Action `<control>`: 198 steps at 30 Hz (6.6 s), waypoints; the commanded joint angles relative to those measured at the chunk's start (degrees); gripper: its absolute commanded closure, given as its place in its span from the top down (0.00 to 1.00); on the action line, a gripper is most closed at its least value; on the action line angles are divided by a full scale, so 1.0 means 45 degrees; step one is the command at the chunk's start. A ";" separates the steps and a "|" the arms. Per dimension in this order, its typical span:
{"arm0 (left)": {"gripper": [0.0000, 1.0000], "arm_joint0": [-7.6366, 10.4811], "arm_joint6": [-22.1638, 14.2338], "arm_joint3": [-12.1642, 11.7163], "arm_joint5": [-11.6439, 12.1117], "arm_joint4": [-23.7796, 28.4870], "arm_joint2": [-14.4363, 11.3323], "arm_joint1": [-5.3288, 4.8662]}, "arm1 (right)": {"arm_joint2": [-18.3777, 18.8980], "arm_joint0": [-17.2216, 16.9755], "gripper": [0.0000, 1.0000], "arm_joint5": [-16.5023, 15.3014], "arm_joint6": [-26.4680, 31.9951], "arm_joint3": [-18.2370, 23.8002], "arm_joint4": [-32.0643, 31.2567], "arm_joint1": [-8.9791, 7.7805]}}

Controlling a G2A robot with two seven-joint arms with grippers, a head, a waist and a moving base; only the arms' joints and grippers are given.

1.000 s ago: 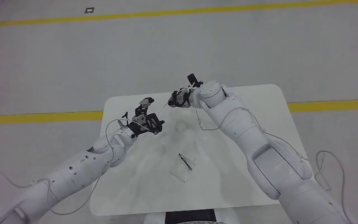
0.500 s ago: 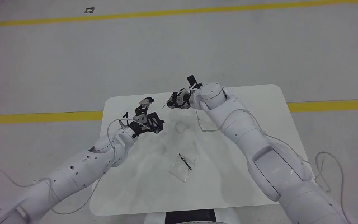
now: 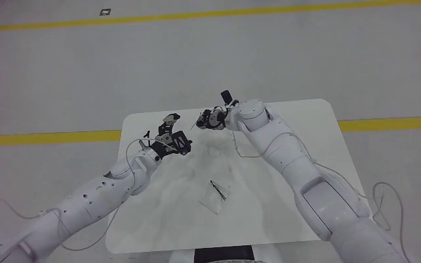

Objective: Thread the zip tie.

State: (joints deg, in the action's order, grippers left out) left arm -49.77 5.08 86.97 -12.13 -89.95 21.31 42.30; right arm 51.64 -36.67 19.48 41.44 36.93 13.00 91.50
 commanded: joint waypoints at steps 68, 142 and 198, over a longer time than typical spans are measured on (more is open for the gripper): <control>0.00 0.0790 -0.0176 -0.0703 0.0221 0.0000 -0.1116 0.0644 | -0.2553 -0.0191 0.00 0.0000 -0.0937 0.2039 0.3493 -0.1489; 0.00 -0.0888 0.2199 -0.0312 0.1304 0.1840 0.0803 0.0107 | -0.4100 0.0634 1.00 0.0000 -0.2779 0.2229 0.5619 -0.2568; 0.00 -0.3820 -0.4411 -0.0086 0.7024 2.3318 0.7087 -0.0769 | -0.4100 0.0634 1.00 0.0000 -0.2779 0.2229 0.5619 -0.2568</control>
State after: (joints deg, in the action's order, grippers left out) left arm -66.82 -12.98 86.69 19.48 12.33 52.34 38.55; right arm 33.19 -33.82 19.48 28.94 46.96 38.28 79.95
